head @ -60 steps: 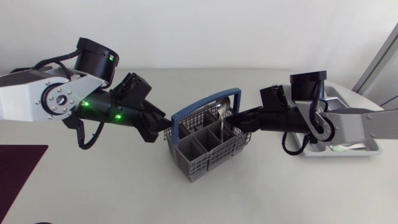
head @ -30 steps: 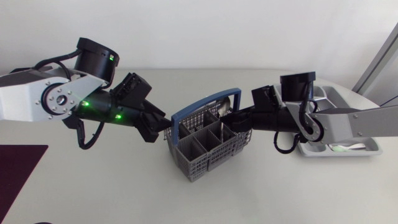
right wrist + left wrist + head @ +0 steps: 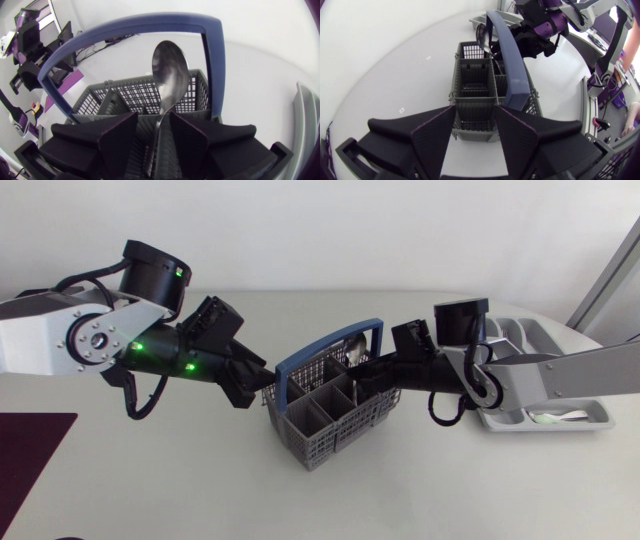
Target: Unload the cutlery basket into the drawer organizer.
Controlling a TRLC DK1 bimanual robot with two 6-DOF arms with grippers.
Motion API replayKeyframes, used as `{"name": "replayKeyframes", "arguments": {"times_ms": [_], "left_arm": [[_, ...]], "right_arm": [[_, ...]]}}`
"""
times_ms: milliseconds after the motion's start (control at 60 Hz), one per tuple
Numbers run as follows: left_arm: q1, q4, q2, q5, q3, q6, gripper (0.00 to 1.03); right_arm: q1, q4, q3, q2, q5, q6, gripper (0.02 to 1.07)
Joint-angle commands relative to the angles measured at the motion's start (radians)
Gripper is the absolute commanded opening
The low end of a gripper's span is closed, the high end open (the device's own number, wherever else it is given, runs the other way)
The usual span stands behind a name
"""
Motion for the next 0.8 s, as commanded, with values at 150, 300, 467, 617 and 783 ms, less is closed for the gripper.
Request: {"name": "replayKeyframes", "arguments": {"times_ms": [150,300,467,617,783], "left_arm": [[-0.007,0.020,0.022,0.003,-0.026,0.017,0.54],[-0.010,0.025,0.028,0.003,-0.026,0.017,0.54],[-0.010,0.026,0.031,0.003,-0.026,0.017,0.54],[-0.010,0.028,0.031,0.003,-0.029,0.017,0.54],[-0.010,0.031,0.032,0.003,-0.032,0.017,0.54]], "right_arm": [[0.018,0.013,0.026,0.008,0.013,0.028,0.51],[0.028,0.013,0.033,0.013,0.016,0.028,0.51],[0.057,0.000,0.043,0.048,0.084,0.021,0.43],[0.068,0.007,0.040,0.067,0.119,0.009,0.42],[0.069,0.008,0.048,0.076,0.139,0.009,0.34]]}}
